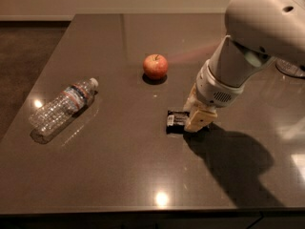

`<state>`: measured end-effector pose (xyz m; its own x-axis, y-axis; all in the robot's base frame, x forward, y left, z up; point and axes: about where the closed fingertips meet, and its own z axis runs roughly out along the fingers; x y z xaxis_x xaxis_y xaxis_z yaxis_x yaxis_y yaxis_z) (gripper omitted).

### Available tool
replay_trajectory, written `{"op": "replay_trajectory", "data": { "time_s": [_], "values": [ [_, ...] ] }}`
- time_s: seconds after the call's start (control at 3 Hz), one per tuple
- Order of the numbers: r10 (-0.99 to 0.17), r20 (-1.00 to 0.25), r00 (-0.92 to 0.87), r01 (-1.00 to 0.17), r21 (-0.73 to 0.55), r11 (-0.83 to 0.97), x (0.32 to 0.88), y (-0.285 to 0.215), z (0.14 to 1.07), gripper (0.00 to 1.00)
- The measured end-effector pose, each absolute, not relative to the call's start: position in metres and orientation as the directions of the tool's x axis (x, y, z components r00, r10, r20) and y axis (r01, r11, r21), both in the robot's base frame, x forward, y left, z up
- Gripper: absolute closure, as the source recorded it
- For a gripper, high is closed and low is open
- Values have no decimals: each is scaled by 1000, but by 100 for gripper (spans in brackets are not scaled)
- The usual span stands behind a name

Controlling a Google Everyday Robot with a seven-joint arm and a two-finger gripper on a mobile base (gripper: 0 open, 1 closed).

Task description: Move rxbar chocolate near apple

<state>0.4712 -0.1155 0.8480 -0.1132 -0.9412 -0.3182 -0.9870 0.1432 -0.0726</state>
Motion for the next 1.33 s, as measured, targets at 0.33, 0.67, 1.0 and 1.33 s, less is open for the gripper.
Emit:
{"op": "replay_trajectory", "data": {
  "time_s": [0.33,0.67,1.0,1.33],
  "values": [
    [-934,-317,-164,-973,-106,206,499,-129,866,100],
    [-924,-325,-200,-961,-120,251,527,-138,878,100],
    [-916,-329,-231,-951,-120,283,557,-141,877,100],
    [-916,-324,-238,-949,-121,290,572,-138,871,100]
  ]
}}
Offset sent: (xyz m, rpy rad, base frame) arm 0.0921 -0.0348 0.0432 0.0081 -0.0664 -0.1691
